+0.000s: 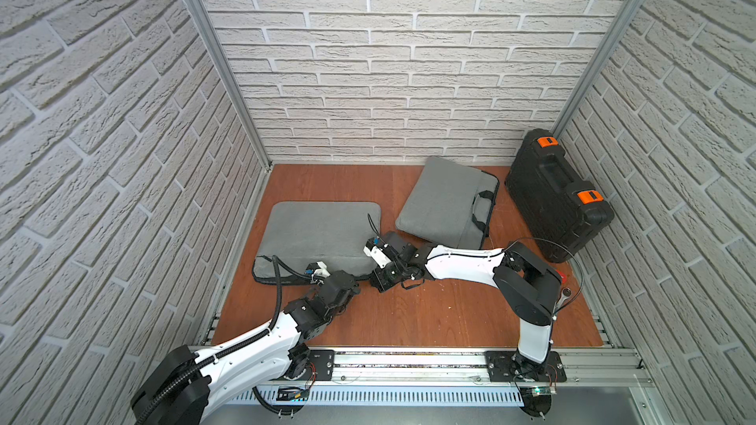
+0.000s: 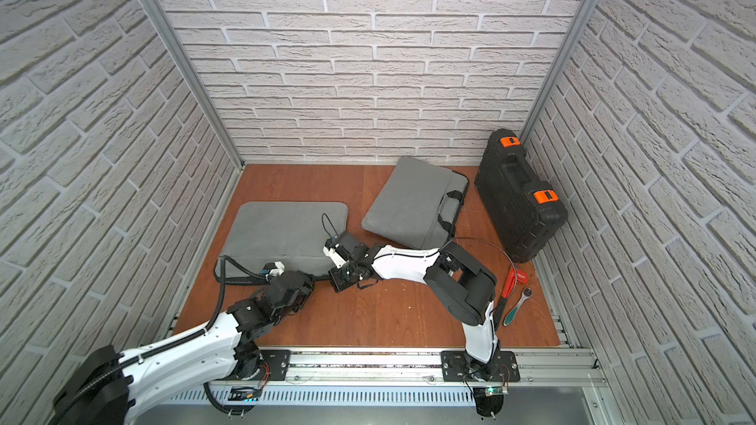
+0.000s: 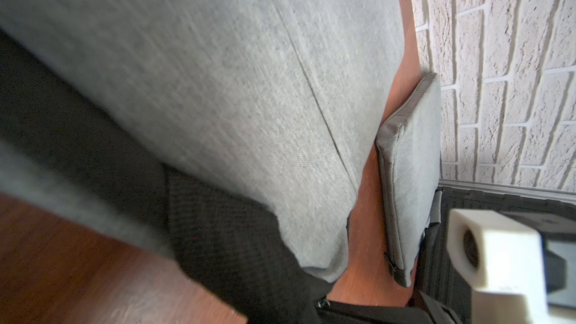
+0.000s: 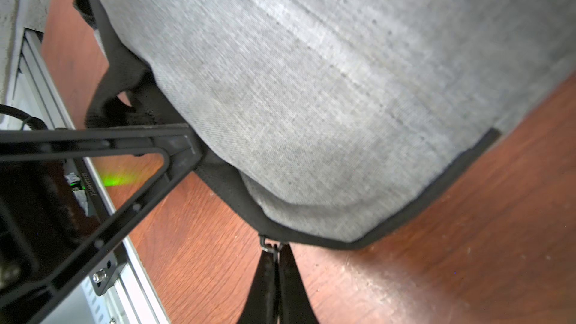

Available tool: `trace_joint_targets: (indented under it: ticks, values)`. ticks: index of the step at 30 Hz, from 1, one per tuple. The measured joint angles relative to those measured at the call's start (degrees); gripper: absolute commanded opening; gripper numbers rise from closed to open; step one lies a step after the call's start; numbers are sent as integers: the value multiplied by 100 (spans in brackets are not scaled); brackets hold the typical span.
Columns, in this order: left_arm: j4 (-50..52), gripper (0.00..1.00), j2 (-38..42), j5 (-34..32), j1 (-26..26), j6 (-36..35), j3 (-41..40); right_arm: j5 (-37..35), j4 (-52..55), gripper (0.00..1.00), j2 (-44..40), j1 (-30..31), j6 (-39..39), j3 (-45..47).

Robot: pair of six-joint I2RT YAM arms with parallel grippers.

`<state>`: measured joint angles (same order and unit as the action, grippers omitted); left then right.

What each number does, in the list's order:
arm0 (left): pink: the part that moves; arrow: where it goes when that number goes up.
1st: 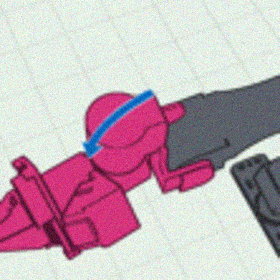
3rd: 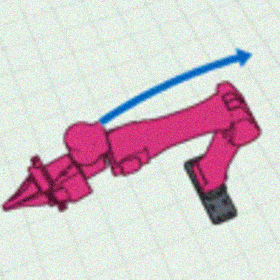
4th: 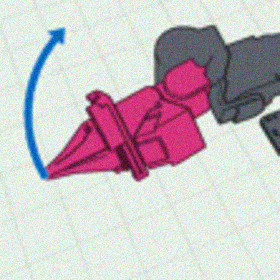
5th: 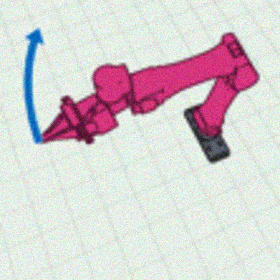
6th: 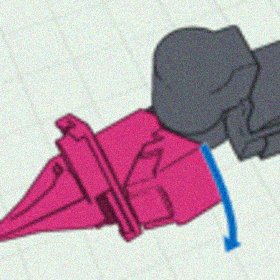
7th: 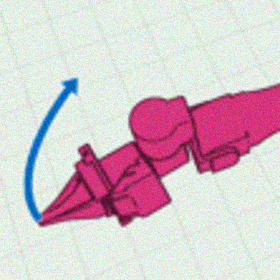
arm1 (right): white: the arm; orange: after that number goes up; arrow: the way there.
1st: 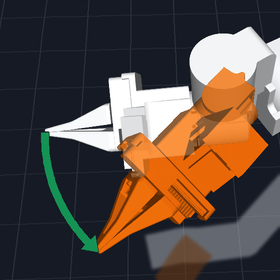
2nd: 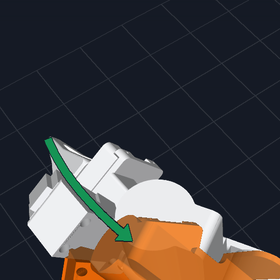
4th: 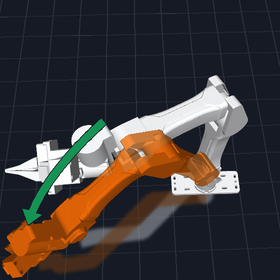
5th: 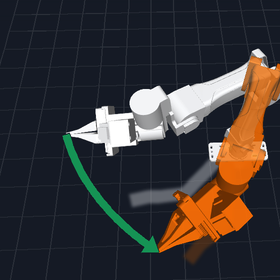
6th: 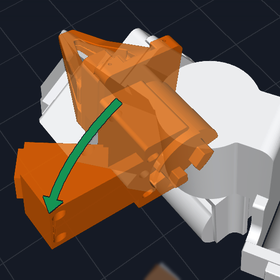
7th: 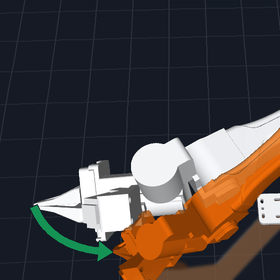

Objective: Open the zippered laptop bag and take out the laptop
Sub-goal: Unzip the zipper on the zippered laptop bag.

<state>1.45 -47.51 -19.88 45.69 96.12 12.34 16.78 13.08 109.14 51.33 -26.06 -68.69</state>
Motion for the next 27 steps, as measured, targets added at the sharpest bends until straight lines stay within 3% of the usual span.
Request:
trace_joint_targets:
  ticks: [21, 22, 27]
  values:
    - [905, 0, 780, -302, -24, 39, -107, -39, 345, 6, -127, -382, 262, 90]
    - [903, 4, 780, -302, -26, 9, -107, -24, 345, 6, -127, -382, 260, 90]
    - [938, 51, 638, -273, -28, -205, -35, 28, 341, 6, -127, -398, 254, 98]
